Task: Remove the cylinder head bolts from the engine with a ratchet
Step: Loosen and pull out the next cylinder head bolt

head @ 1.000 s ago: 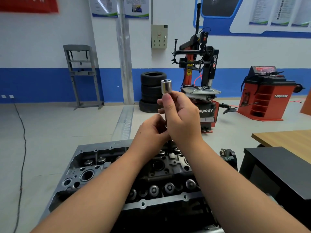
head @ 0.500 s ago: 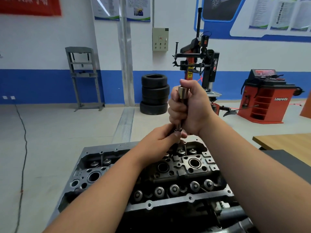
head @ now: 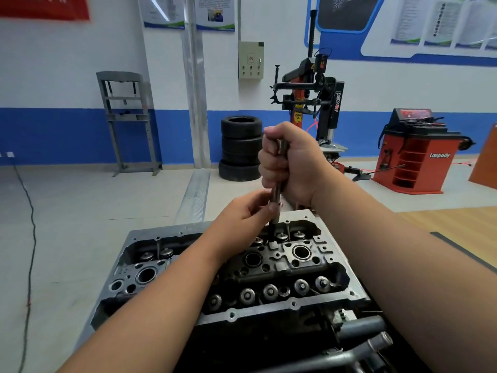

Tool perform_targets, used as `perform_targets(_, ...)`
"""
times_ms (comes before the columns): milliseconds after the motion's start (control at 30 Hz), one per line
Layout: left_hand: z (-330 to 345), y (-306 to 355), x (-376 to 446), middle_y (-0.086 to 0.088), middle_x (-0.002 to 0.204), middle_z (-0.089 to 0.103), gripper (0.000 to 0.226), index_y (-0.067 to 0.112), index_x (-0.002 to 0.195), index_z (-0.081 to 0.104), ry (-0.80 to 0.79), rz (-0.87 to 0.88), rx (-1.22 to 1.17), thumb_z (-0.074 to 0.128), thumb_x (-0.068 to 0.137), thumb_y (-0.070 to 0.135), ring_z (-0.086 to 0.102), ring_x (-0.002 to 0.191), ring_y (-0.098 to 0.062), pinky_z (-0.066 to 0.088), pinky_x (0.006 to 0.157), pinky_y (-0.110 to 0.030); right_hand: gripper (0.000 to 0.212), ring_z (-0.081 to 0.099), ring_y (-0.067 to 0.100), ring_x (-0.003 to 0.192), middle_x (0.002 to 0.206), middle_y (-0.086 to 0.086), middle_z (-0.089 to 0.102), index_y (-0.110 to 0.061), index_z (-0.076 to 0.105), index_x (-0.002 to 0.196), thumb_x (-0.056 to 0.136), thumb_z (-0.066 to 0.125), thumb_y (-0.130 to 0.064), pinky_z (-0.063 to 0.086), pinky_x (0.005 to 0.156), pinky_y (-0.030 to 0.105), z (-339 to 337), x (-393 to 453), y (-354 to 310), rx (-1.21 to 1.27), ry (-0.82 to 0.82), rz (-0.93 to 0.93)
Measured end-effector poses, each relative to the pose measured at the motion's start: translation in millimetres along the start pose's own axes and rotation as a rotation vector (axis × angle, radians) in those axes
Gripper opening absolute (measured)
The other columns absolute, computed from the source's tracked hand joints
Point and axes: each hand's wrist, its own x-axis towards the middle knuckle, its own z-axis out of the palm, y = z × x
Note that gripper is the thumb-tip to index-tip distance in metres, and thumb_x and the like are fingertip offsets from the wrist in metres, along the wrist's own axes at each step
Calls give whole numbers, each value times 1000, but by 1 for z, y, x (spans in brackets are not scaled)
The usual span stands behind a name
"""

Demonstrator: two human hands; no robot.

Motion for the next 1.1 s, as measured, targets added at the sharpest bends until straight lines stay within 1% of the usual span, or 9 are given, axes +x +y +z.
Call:
perform_targets(67, 1, 1, 1, 0, 102, 76, 13, 28, 104, 69, -1, 20, 36, 57, 106, 24, 69, 100, -20, 53, 92, -31, 38, 20, 15, 46, 48, -3, 29, -19, 44, 58, 96, 46, -26, 19, 52, 31, 1, -3, 3, 31, 81, -13)
perform_targets(267, 4, 2, 6, 14, 79, 70, 7, 30, 88, 66, 99, 34, 114, 67, 94, 28, 60, 69, -1, 44, 60, -15, 27, 42, 9, 52, 54, -11, 47, -21, 54, 72, 97, 53, -30, 38, 53, 26, 28, -6, 24, -170, 536, -262)
perform_targets(400, 1, -1, 4, 8, 81, 75, 14, 22, 92, 66, 139, 16, 29, 76, 93, 31, 63, 68, -3, 48, 62, -15, 41, 26, 14, 41, 46, -5, 34, -19, 44, 58, 98, 47, -30, 23, 46, 27, 20, 2, 13, -54, 294, -131)
perform_targets(533, 1, -1, 1, 8, 92, 75, 6, 25, 106, 66, 26, 26, -22, 62, 102, 28, 70, 89, -10, 54, 79, -22, 40, 16, 15, 45, 46, -4, 26, -18, 39, 58, 96, 43, -28, 15, 52, 31, 7, 4, 2, -70, -50, 21)
perform_targets(600, 3, 0, 1, 5, 94, 75, 14, 22, 103, 69, 15, 29, 2, 57, 102, 31, 70, 91, -13, 56, 82, -27, 36, 19, 15, 45, 46, -4, 29, -17, 42, 61, 95, 46, -26, 17, 52, 31, 8, 2, 3, -31, -6, 20)
perform_targets(733, 6, 4, 5, 10, 72, 70, 16, 25, 82, 66, 129, 36, 16, 67, 95, 16, 56, 58, 4, 43, 56, -9, 22, 40, 14, 52, 58, -1, 45, -14, 52, 76, 96, 52, -22, 34, 51, 26, 29, -7, 16, -136, 378, -162)
perform_targets(833, 9, 3, 5, 19, 55, 60, 37, 29, 65, 52, 206, 33, 73, 66, 83, 0, 48, 50, 4, 36, 48, -8, 18, 38, 12, 54, 62, -1, 43, -15, 53, 78, 93, 48, -23, 33, 53, 27, 42, -8, 25, -208, 470, -207)
perform_targets(967, 6, 1, 5, 2, 79, 73, 11, 24, 88, 66, 143, 0, -28, 77, 88, 25, 61, 64, -6, 47, 59, -19, 40, 27, 12, 41, 46, -5, 34, -18, 45, 57, 95, 49, -31, 25, 44, 26, 25, -1, 14, -66, 242, -107)
perform_targets(1100, -2, -1, 0, -4, 97, 75, 13, 25, 106, 69, -3, 33, -75, 60, 100, 31, 68, 86, -11, 52, 82, -22, 43, 19, 14, 44, 46, -5, 25, -20, 42, 53, 94, 45, -31, 19, 50, 29, -1, 1, 0, -46, -47, 30)
